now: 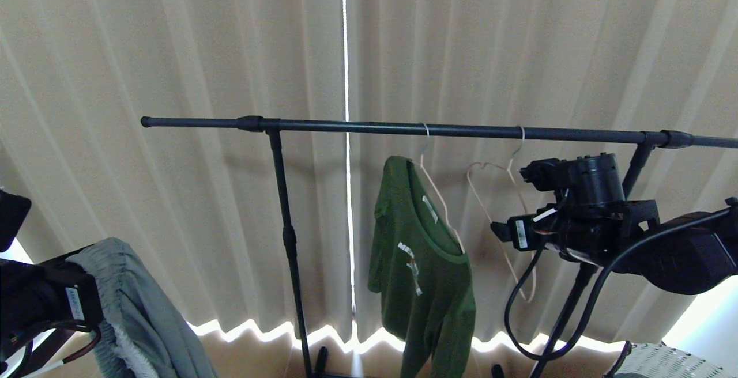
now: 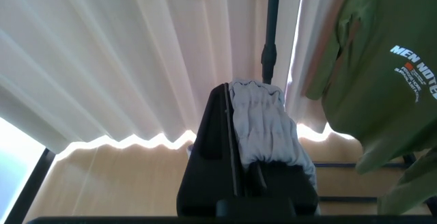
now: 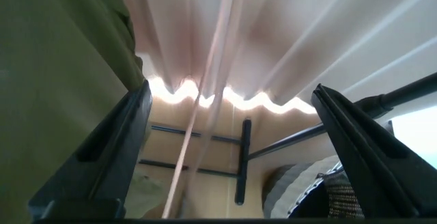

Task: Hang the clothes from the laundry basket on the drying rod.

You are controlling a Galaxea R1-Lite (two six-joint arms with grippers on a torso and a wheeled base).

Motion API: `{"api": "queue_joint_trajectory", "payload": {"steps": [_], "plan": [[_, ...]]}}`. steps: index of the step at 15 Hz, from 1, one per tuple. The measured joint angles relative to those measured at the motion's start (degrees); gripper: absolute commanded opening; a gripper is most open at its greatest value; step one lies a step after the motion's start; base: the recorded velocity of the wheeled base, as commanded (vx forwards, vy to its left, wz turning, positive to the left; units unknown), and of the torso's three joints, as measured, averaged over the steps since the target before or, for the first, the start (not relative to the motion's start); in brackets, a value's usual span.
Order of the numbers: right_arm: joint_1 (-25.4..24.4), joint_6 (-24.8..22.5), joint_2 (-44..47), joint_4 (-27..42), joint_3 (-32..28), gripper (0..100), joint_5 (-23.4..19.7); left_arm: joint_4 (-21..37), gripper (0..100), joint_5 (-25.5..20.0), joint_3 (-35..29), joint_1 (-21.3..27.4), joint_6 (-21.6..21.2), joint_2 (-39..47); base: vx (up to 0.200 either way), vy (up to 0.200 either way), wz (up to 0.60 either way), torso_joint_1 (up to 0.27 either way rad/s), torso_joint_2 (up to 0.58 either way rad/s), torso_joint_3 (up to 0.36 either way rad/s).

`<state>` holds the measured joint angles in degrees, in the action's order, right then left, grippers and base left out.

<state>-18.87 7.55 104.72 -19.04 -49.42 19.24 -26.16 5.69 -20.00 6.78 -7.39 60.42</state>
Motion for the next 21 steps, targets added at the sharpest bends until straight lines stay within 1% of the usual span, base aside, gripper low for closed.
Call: {"api": "queue_joint_trajectory", "payload": {"steps": [1,13,21], "plan": [[0.05,0.00,0.02,0.05,-0.02,0,0.00,0.00,0,0.00,0.02,0.00,0.00,0.00,0.000,0.000,0.00,0.000,0.00,0.000],[0.18,-0.18,-1.85,0.22,0.61,0,0.00,0.00,0,0.00,0.06,0.00,0.00,-0.72,0.000,0.000,0.00,0.000,0.00,0.000],[0.18,0.00,-7.83,-0.63,1.46,0,-0.06,0.00,0,0.00,0.06,0.00,0.02,-0.72,0.000,0.000,0.00,0.000,0.00,0.000]]}}
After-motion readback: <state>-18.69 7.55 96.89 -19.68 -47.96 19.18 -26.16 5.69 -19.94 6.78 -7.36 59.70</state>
